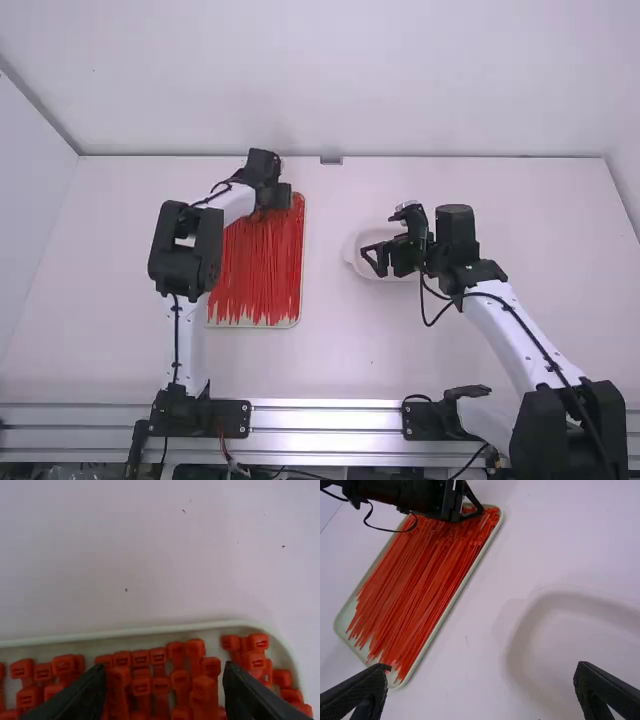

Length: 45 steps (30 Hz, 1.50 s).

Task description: Fasten the cable tie

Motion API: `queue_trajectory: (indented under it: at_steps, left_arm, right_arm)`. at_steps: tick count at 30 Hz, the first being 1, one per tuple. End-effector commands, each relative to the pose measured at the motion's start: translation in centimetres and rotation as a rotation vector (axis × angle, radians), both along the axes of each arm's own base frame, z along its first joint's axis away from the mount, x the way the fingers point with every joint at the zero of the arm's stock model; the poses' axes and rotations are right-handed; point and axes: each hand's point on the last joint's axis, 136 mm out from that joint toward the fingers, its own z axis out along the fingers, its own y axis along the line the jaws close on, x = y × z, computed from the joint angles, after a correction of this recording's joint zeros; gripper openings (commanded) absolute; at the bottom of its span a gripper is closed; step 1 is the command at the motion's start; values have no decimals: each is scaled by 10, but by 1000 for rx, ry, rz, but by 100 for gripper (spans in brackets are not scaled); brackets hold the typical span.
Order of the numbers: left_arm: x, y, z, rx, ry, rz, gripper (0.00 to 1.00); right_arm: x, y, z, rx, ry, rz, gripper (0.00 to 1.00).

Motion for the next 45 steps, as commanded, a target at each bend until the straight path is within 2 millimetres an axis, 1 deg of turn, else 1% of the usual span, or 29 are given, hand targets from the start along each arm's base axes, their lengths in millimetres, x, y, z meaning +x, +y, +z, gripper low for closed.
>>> queue_trajectory:
  at_steps: [1,5,12,18,25,31,37,40,42,45]
  left_arm:
    - [8,-8,21,13,-39,-22,61]
    - [10,-8,28,17,-36,-20,59]
    - [14,-9,40,13,-41,-21,59]
    - [10,-8,34,13,-23,-17,57]
    - [6,-7,26,4,-10,-2,38]
    - [1,-7,18,6,0,-2,37]
    - [2,-7,18,6,-1,-2,36]
    - [2,-7,18,6,-4,-2,30]
    - [3,-7,19,5,-8,-3,24]
    - [4,-7,19,5,-12,-2,20]
  right_arm:
    - [7,3,11,4,-27,4,100]
    - [7,2,11,3,-25,4,100]
    - [7,3,11,3,-25,4,100]
    - [7,2,11,3,-25,4,100]
    - [7,3,11,3,-24,5,100]
    - [6,3,11,3,-24,5,100]
    - [7,3,11,3,-24,5,100]
    - [6,3,11,4,-24,5,100]
    - [6,3,11,3,-24,5,100]
    - [6,3,11,3,-24,6,100]
